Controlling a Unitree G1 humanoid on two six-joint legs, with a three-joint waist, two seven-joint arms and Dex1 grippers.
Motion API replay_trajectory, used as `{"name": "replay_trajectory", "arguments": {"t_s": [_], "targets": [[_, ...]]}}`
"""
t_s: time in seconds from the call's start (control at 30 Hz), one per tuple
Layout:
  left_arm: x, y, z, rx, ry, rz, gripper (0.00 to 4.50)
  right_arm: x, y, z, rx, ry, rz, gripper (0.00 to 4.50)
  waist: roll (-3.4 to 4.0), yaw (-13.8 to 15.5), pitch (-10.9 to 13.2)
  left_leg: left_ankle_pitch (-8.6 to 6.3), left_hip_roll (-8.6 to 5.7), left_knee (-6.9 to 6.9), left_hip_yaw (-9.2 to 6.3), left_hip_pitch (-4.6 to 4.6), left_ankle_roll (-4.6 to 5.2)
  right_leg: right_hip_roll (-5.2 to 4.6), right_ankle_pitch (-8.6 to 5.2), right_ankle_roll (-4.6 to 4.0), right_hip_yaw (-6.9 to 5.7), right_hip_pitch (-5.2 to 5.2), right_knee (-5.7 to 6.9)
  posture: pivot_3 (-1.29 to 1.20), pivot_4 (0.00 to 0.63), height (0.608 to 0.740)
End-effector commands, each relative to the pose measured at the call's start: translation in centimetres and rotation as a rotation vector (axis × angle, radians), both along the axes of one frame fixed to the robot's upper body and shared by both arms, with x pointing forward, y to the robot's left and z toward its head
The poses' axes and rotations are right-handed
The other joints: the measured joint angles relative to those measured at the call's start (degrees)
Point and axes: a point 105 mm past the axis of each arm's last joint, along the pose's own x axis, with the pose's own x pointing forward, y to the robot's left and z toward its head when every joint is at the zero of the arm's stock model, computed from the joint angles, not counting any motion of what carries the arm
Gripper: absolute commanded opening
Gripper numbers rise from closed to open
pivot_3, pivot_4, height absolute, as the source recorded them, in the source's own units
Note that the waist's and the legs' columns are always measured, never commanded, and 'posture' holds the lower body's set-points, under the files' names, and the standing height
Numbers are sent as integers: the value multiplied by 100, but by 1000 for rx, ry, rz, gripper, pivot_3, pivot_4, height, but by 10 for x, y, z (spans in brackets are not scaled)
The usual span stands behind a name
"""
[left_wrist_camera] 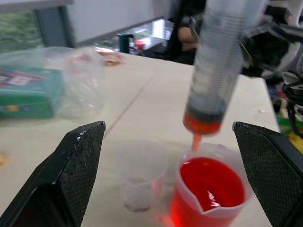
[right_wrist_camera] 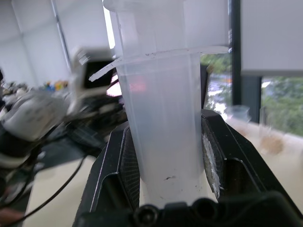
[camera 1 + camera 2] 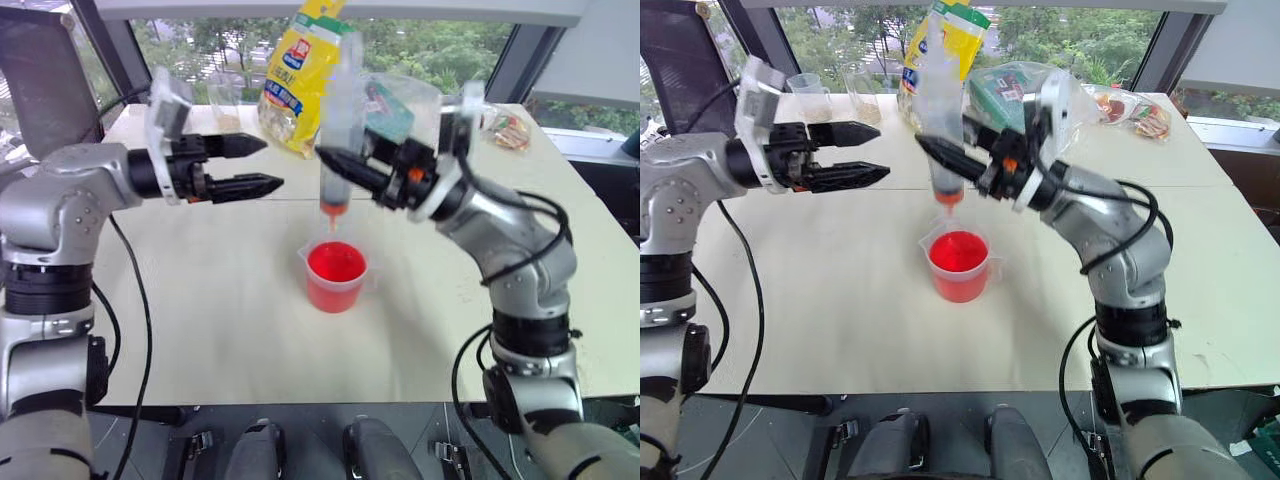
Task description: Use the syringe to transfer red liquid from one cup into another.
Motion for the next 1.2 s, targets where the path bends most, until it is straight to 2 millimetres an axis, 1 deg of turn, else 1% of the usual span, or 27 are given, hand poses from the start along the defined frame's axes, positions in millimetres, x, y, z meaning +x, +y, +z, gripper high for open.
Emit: {"name": "replay_trajectory", "arguments": {"t_s": [0.03,0.07,0.17,0.27,0.33,0.47,0.6,0.8,1.03,1.17,1.2], "targets": [[-3,2,15,-31,-56,9,4442,17,1,5,24,-44,-23,1405,0,3,0,0,-1,0,0,0,0,0,0,0,0,0,-1,0,150,740],[-3,1,15,-34,-61,11,4442,22,2,4,25,-44,-25,1405,0,-1,0,0,-1,0,1,0,0,0,0,0,0,0,-1,0,150,740],[1,-7,21,-64,-89,11,4442,38,12,-15,7,-25,-28,1405,0,-3,0,0,0,-2,2,0,0,0,0,0,0,-1,-3,0,150,740],[7,-15,28,-92,-112,10,4442,45,18,-33,-17,-12,-30,1405,0,-7,0,0,0,-3,3,-2,0,0,0,0,0,-3,-2,0,150,740],[10,-22,32,-108,-123,-3,4442,47,20,-41,-24,-4,-32,1405,0,-8,0,0,0,-3,3,-2,-1,-1,0,0,0,-4,-2,0,150,740],[15,-36,37,-124,-126,-49,4442,48,21,-47,-24,3,-36,1405,0,-6,0,1,0,-3,5,-2,-2,-2,0,0,0,-4,-2,0,150,740],[18,-48,36,-120,-122,-94,4442,48,21,-51,-27,9,-44,1405,0,-14,0,2,0,-3,4,-2,-4,-2,0,0,0,-5,0,0,150,740],[18,-60,36,-127,-113,-145,4442,50,19,-54,-36,13,-59,1405,0,-18,0,6,1,-4,6,-2,-11,0,0,0,1,-9,2,0,150,740],[15,-66,40,-137,-116,-181,4442,54,19,-56,-46,15,-69,1405,0,-12,0,6,1,-4,6,-2,-10,-1,0,0,1,-9,2,0,150,740],[14,-68,39,-133,-108,-197,4442,55,19,-57,-50,15,-70,1405,0,-19,0,6,1,-5,7,-2,-11,0,0,0,1,-9,2,0,150,740],[14,-70,37,-131,-105,-203,3933,55,19,-57,-51,15,-70,1405,0,-17,0,6,1,-4,6,-2,-11,0,0,0,1,-9,3,0,150,740]]}}
